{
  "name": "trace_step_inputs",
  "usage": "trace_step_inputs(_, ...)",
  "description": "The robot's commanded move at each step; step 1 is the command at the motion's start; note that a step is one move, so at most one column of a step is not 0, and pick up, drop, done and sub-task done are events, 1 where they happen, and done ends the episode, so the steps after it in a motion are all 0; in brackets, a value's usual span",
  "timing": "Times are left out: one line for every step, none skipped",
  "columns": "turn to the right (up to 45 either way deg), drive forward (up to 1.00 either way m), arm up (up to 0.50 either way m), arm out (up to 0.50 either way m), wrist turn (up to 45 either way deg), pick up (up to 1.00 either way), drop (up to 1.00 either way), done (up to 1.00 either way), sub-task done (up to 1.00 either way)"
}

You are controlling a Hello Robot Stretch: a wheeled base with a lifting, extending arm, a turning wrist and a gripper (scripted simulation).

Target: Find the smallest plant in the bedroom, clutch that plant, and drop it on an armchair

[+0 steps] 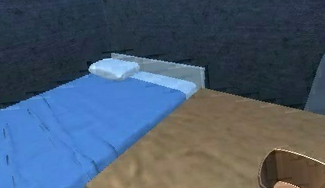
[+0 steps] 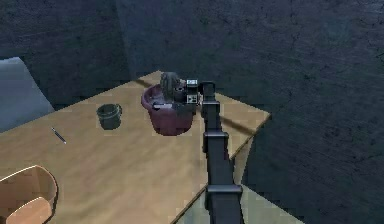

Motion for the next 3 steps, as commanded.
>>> trace_step_inputs(0.0, 0.00, 0.10, 0.00, 0.0, 0.00, 0.00, 0.00, 0.00)
trace_step_inputs(0.0, 0.00, 0.04, 0.00, 0.0, 0.00, 0.00, 0.00, 0.00)
trace_step_inputs(0.0, 0.00, 0.00, 0.00, -45.0, 0.00, 0.00, 0.00, 0.00)
